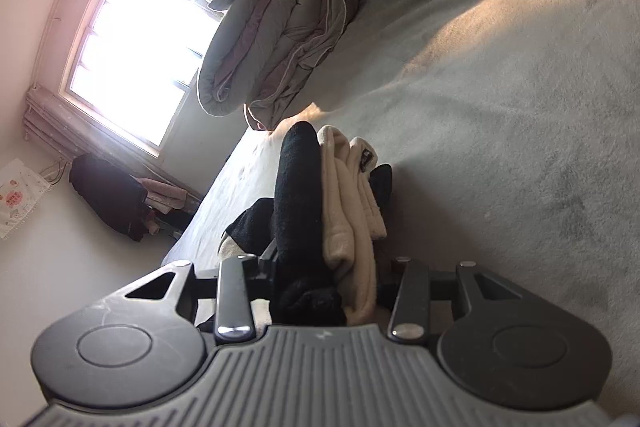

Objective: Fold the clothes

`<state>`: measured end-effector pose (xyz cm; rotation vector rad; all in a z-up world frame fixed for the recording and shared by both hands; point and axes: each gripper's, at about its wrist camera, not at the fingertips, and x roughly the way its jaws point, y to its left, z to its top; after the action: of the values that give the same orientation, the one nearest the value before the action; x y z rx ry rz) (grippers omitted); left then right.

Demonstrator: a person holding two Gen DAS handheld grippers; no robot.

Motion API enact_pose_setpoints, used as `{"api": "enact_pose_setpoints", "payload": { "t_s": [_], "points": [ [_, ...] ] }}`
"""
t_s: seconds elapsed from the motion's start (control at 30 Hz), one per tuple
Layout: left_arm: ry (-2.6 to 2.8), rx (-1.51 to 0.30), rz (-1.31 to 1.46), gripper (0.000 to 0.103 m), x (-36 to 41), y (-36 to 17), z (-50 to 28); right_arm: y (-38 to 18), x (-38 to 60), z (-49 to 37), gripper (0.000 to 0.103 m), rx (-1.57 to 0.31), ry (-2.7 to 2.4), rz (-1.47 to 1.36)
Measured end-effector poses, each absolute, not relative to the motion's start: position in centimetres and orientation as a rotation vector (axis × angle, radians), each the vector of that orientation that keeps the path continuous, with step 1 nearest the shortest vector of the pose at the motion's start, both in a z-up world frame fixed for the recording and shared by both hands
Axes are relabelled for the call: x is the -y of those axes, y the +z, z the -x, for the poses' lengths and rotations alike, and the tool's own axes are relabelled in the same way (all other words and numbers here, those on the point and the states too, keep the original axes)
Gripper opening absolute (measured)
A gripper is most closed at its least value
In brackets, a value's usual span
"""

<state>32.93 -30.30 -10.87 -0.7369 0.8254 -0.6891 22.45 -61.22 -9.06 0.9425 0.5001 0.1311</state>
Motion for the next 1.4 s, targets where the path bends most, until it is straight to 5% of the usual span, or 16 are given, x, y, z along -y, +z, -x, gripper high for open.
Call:
{"api": "enact_pose_setpoints", "payload": {
  "t_s": [0.37,0.57,0.63,0.77,0.87,1.17,1.27,1.4],
  "points": [
    [-0.549,-0.573,0.435,0.059,31.0,-7.2,-31.2,-6.8,59.8,-21.6,0.057,-0.446,0.004,-0.633],
    [-0.55,-0.462,0.302,0.055,32.5,-5.5,-32.0,-5.0,57.5,-22.1,0.059,-0.326,-0.08,-0.37],
    [-0.57,-0.45,0.292,0.045,32.9,-5.6,-32.7,-5.1,56.9,-22.6,0.05,-0.292,-0.062,-0.305],
    [-0.584,-0.445,0.266,0.027,33.5,-6.4,-33.8,-6.1,55.9,-24.1,0.017,-0.288,-0.044,-0.192],
    [-0.577,-0.47,0.253,0.023,33.8,-7.5,-34.6,-7.3,55.8,-24.8,0.014,-0.315,-0.072,-0.146],
    [-0.547,-0.502,0.211,0.023,34.5,-7.4,-34.4,-8.1,55.1,-25.6,0.013,-0.372,-0.131,-0.069],
    [-0.548,-0.501,0.207,0.029,34.1,-6.2,-33.2,-6.8,54.9,-24.5,0.028,-0.374,-0.12,-0.101],
    [-0.576,-0.518,0.21,0.034,33.2,-5.0,-30.8,-5.1,54.3,-22.7,0.029,-0.379,-0.119,-0.091]
  ]
}}
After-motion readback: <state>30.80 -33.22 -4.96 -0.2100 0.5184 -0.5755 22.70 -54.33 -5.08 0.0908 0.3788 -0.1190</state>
